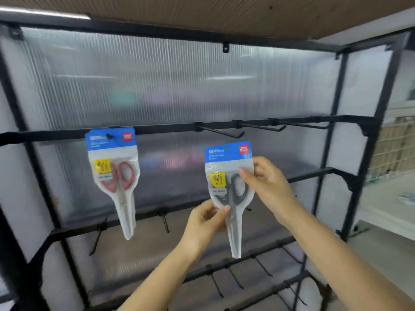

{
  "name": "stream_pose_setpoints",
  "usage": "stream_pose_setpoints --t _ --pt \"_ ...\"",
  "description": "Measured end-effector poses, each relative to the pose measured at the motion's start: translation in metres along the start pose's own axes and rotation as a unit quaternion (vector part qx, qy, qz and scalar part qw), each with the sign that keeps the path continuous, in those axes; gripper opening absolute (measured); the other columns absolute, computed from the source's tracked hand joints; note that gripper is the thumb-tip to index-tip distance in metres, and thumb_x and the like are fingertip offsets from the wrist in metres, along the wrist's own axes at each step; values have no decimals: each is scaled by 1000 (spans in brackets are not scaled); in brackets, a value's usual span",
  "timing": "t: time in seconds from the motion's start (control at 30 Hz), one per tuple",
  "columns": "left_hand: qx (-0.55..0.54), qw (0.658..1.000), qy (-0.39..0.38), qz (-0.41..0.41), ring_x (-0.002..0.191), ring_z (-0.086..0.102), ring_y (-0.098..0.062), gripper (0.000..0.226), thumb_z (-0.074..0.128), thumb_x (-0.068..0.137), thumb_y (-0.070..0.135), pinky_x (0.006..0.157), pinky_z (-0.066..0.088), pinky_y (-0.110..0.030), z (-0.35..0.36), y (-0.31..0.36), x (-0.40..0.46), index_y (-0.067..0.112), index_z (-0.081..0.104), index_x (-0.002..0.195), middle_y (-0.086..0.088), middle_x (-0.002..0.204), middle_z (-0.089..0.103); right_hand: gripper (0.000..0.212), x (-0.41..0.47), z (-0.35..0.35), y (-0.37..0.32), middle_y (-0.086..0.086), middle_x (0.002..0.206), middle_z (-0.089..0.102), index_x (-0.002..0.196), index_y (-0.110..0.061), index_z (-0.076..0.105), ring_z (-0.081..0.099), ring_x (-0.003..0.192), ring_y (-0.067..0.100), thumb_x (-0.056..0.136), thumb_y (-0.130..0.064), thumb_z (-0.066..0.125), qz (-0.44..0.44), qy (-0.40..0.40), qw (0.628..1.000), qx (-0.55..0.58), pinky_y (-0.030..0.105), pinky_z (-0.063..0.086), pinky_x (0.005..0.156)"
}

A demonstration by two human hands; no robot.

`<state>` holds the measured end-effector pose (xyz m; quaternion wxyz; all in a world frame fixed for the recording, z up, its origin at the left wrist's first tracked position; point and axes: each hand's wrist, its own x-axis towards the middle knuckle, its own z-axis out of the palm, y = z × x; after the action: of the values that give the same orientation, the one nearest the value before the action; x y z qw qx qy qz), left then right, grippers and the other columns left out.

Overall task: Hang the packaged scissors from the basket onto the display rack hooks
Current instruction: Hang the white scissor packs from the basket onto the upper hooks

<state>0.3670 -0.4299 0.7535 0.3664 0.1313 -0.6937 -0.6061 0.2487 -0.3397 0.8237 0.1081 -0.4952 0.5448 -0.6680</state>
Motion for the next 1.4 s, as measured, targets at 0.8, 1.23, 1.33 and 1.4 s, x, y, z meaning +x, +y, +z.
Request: stream_pose_setpoints --t 0.8,1.23,1.33,1.4 --pt "56 996 74 0 85 69 -20 15 59 91 14 76 59 -35 33 18 13 4 67 98 -13 93 72 18 66 -46 -28 -6 69 60 76 -22 52 51 57 3 89 -14 61 -83 12 988 -128 14 39 51" --pt "-14 973 228 -17 68 67 -21 25 54 93 23 74 58 -42 50 16 35 6 59 75 -8 67 68 9 93 -37 5 -7 73 57 85 -15 54 48 60 4 89 -17 62 -171 -28 973 -154 15 39 57" --pt "-7 964 265 -29 63 66 -16 24 55 93 24 68 58 -36 46 13 50 7 57 75 -5 65 67 9 99 -31 17 -6 80 58 92 -12 54 52 68 4 90 -18 61 -204 -16 963 -178 18 43 61" --pt "-7 959 280 -35 59 66 -13 24 56 93 24 63 59 -32 39 10 62 7 56 77 -6 65 66 11 105 -25 25 -2 87 62 97 -8 55 56 75 9 90 -17 59 -215 -15 958 -189 25 47 63"
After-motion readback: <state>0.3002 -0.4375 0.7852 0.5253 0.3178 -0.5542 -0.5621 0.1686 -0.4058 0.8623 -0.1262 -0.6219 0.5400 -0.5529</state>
